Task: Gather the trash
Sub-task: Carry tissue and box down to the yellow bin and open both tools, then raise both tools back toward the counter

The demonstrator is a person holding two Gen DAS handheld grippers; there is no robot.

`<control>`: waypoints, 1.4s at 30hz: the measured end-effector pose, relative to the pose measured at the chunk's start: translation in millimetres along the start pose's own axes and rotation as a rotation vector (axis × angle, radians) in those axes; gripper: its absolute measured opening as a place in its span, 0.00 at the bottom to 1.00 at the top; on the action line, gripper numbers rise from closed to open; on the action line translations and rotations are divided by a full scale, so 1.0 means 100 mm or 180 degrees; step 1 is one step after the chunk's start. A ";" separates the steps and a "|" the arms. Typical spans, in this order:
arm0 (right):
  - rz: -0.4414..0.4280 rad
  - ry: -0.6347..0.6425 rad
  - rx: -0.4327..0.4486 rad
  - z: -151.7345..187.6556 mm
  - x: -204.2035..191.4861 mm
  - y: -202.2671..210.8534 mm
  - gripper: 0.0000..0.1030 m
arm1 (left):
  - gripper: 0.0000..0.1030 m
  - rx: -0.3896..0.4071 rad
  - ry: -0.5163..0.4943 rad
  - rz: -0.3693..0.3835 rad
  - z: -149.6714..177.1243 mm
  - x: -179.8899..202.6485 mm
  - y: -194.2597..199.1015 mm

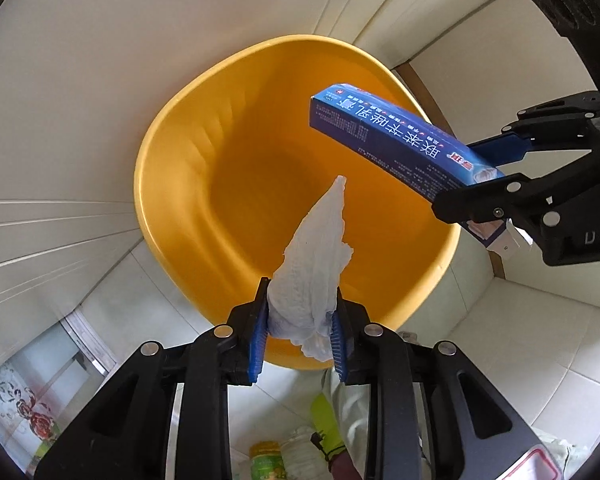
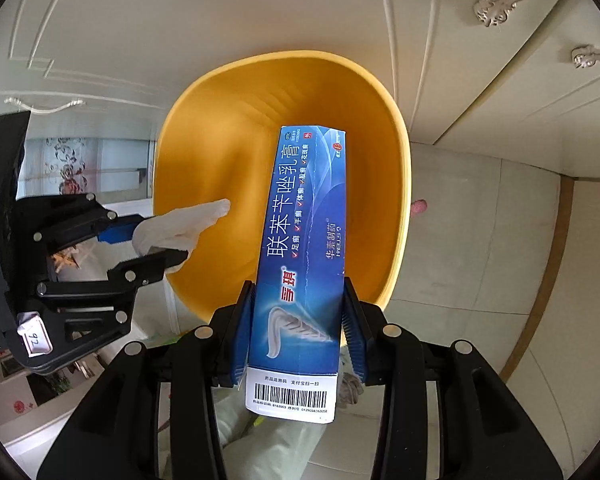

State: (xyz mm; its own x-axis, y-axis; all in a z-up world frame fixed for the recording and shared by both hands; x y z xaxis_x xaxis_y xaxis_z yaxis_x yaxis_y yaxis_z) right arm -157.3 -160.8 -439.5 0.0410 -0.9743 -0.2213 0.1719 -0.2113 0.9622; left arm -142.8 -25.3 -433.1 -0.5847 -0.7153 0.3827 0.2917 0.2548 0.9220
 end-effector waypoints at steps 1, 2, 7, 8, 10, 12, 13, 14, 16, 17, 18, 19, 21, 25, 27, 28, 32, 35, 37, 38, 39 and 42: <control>-0.0004 -0.0006 0.0024 -0.02 0.01 0.00 0.43 | 0.30 0.0015 0.0004 -0.0010 0.00 -0.01 0.00; 0.0003 -0.0029 0.0072 -0.02 0.02 0.02 0.45 | 0.32 0.0037 0.0008 -0.0024 0.01 -0.02 0.02; -0.0023 -0.0127 0.0165 -0.04 0.06 0.04 0.46 | 0.47 0.0139 0.0060 -0.0061 0.05 -0.05 0.07; -0.0031 -0.0140 0.0178 -0.03 0.07 0.05 0.46 | 0.50 0.0144 0.0068 -0.0063 0.07 -0.05 0.08; 0.0005 -0.0137 0.0214 0.00 0.08 0.08 0.46 | 0.51 0.0154 0.0076 -0.0088 0.09 -0.03 0.09; 0.0016 -0.0133 0.0253 0.04 0.11 0.13 0.46 | 0.51 0.0164 0.0080 -0.0101 0.13 0.00 0.12; -0.0002 -0.0139 0.0273 0.05 0.10 0.15 0.46 | 0.51 0.0172 0.0086 -0.0103 0.10 0.02 0.13; -0.0008 -0.0135 0.0293 0.08 0.10 0.19 0.46 | 0.51 0.0182 0.0090 -0.0093 0.12 0.03 0.15; -0.0020 -0.0119 0.0322 0.08 0.06 0.22 0.47 | 0.51 0.0200 0.0077 -0.0094 0.13 0.06 0.18; -0.0006 -0.0112 0.0335 0.07 0.04 0.25 0.47 | 0.51 0.0205 0.0065 -0.0109 0.13 0.08 0.18; 0.0006 -0.0113 0.0352 0.07 0.03 0.26 0.47 | 0.51 0.0209 0.0056 -0.0125 0.13 0.09 0.20; -0.0001 -0.0122 0.0368 0.07 0.01 0.28 0.47 | 0.51 0.0217 0.0053 -0.0131 0.13 0.11 0.22; -0.0018 -0.0147 0.0394 0.09 0.01 0.34 0.46 | 0.51 0.0232 0.0061 -0.0144 0.15 0.13 0.25; -0.0027 -0.0175 0.0452 0.15 0.02 0.46 0.47 | 0.51 0.0270 0.0105 -0.0164 0.14 0.16 0.31; -0.0009 -0.0185 0.0483 0.20 0.02 0.52 0.47 | 0.51 0.0310 0.0133 -0.0183 0.19 0.19 0.39; -0.0006 -0.0194 0.0509 0.23 0.01 0.57 0.46 | 0.51 0.0335 0.0146 -0.0191 0.22 0.21 0.43; 0.0072 -0.0177 0.0764 0.41 -0.09 0.92 0.47 | 0.51 0.0551 0.0274 -0.0193 0.37 0.34 0.74; 0.0212 -0.0107 0.1137 0.63 -0.22 1.39 0.46 | 0.55 0.0834 0.0398 -0.0201 0.54 0.49 1.11; 0.0291 -0.0099 0.1347 0.75 -0.28 1.64 0.47 | 0.57 0.1028 0.0468 -0.0233 0.64 0.60 1.35; 0.0323 -0.0098 0.1455 0.81 -0.32 1.78 0.47 | 0.57 0.1122 0.0505 -0.0229 0.69 0.63 1.48; 0.0342 -0.0105 0.1589 0.88 -0.34 1.93 0.51 | 0.58 0.1240 0.0559 -0.0252 0.74 0.68 1.63; 0.0321 -0.0192 0.1929 1.05 -0.38 2.34 0.58 | 0.68 0.1484 0.0673 -0.0375 0.81 0.79 1.92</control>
State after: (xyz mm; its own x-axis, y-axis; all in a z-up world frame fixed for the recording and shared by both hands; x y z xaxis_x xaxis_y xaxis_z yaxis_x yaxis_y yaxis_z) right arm -221.5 -180.9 -189.3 -0.0309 -0.9907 -0.1323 -0.4205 -0.1072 0.9010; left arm -193.9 19.9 -221.5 -0.4136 -0.8600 0.2988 -0.1629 0.3928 0.9051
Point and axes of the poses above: each gripper's, at about its wrist camera, not at the fingertips, and y roughly against the way its jaws point, x to its right, z to its underside, the point moved 2 cm from there along -y, roughly the way its jaws point, and after that the axes turned 11 degrees about z, right-handed, at the moved point
